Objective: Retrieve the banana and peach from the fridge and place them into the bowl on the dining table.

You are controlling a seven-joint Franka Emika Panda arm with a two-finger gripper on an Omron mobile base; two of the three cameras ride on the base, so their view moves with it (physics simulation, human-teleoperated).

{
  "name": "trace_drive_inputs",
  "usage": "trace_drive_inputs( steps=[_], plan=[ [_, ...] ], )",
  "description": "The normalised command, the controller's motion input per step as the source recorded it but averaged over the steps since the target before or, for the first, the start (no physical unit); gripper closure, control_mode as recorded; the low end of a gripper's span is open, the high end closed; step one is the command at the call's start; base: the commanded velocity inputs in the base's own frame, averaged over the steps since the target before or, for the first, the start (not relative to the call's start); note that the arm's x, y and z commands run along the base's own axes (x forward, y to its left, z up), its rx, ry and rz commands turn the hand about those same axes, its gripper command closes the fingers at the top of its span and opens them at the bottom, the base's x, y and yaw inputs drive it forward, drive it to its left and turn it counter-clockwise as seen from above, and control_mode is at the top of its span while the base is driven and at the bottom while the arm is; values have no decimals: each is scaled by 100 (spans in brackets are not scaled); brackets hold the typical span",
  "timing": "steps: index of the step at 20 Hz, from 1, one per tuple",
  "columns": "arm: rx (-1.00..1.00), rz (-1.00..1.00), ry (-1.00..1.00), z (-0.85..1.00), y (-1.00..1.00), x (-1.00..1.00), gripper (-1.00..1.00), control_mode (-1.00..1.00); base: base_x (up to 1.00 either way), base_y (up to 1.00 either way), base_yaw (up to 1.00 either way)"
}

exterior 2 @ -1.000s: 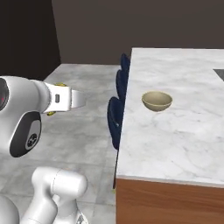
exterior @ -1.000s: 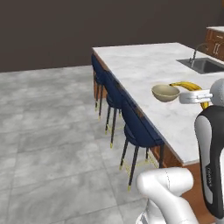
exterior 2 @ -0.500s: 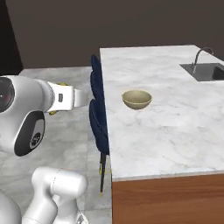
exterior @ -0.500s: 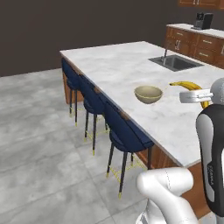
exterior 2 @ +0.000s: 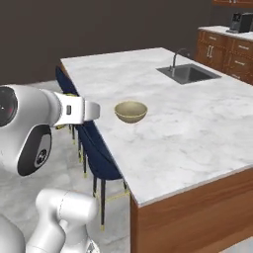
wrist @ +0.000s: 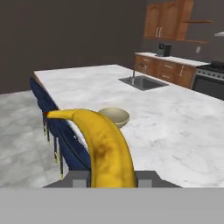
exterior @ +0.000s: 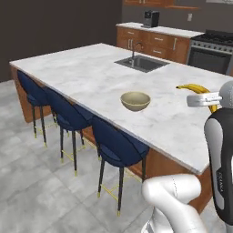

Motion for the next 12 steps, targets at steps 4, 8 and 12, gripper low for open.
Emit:
trace_drive_inputs(
  steps=[4, 8, 12],
  plan=[
    [0, 0, 0, 0, 0, 0, 100, 100, 65, 100, -46],
    [0, 0, 0, 0, 0, 0, 100, 100, 95, 98, -38],
    [0, 0, 0, 0, 0, 0, 100, 100, 100, 50, -33]
  ],
)
